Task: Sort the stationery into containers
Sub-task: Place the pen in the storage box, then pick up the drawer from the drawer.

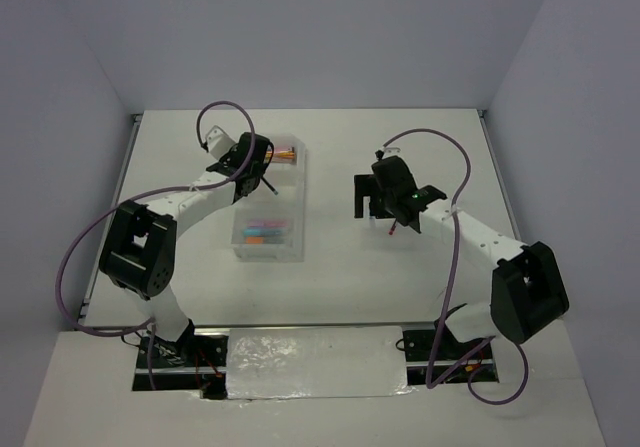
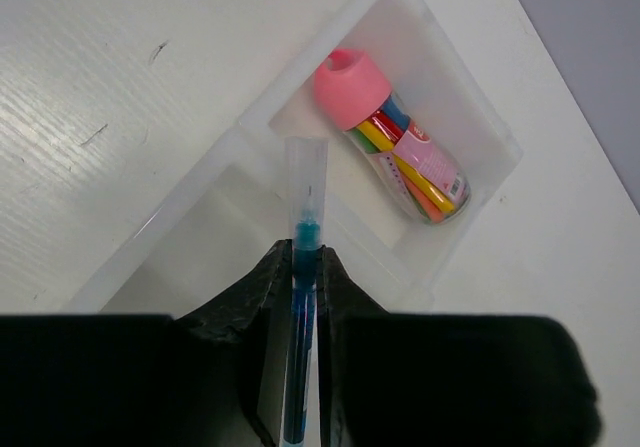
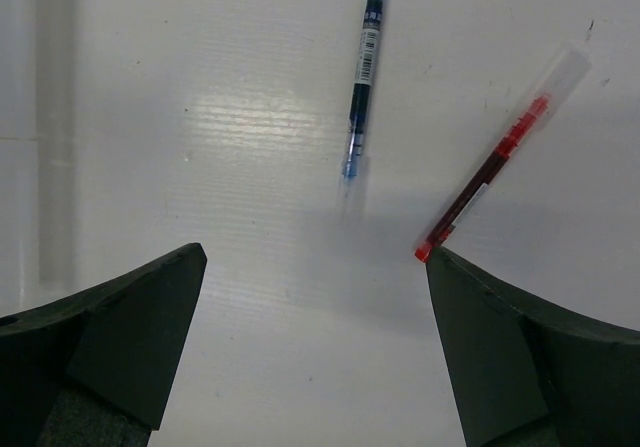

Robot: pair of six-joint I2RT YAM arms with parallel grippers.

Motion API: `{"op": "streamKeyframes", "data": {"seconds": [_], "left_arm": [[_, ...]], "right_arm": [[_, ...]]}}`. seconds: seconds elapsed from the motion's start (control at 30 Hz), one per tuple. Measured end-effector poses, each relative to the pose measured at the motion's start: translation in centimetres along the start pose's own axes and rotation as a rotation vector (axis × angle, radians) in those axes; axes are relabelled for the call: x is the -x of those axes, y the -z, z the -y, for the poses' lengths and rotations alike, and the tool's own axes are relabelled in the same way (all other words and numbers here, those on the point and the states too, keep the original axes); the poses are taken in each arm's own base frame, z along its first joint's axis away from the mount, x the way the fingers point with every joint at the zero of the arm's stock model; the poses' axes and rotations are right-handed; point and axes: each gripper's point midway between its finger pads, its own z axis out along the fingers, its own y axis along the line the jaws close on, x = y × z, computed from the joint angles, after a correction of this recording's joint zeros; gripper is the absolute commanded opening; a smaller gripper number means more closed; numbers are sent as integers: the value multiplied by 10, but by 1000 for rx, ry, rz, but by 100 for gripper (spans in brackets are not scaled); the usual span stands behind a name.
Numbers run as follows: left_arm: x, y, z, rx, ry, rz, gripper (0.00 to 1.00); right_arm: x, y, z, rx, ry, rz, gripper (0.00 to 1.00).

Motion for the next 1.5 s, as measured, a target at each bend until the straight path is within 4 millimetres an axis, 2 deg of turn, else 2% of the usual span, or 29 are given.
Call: {"op": "streamKeyframes", "data": {"seconds": [0.13,0.2,0.23,0.3,0.33,0.47,0.57,0.6,0.7,0.73,0.8,0.9,0.97,1.0,1.1,1.23,1.33,1.4,1.5], "left_arm": [[-4,-1,-4,8,25,-3,31],[-5,-1,-3,8,44,-2,42],[-5,0,-2,7,47,-3,51],[-6,0,-1,5,63,-3,58],[-6,0,-1,5,64,-5,66],[-8,1,0,3,70,-9,76],[-9,1,0,0,73,-16,78],[-9,1,0,-1,73,-17,79],[-10,7,1,-13,59,-31,87],[-8,11,2,-19,56,-33,94],[-1,23,7,-45,39,-33,99],[16,48,21,-105,11,-24,99],[29,67,29,-160,-15,-17,99],[35,77,33,-184,-27,-13,99],[51,107,41,-268,-80,-12,99],[58,140,35,-362,-172,-29,99],[56,162,28,-435,-252,-63,99],[51,176,20,-479,-309,-91,99],[45,191,2,-504,-376,-128,99]], "right_arm": [[7,-3,-2,1,4,7,100],[16,-10,-2,-6,6,8,99],[22,-14,-1,-11,6,11,99],[30,-25,1,-25,2,5,98],[32,-31,3,-33,0,0,98],[29,-51,10,-59,-1,-45,95],[25,-67,13,-72,2,-81,81],[23,-75,15,-81,1,-97,70],[14,-93,17,-98,3,-141,61],[9,-98,18,-102,5,-158,60],[-1,-104,20,-110,9,-191,58],[-10,-106,22,-116,9,-221,50],[-13,-108,21,-115,6,-231,42],[-15,-109,21,-113,6,-238,29],[-17,-112,19,-99,13,-246,0],[-16,-112,12,-36,22,-251,0],[-14,-112,-6,52,76,-245,0],[-12,-108,-25,108,160,-228,0],[9,-95,-77,223,308,-156,0]]}}
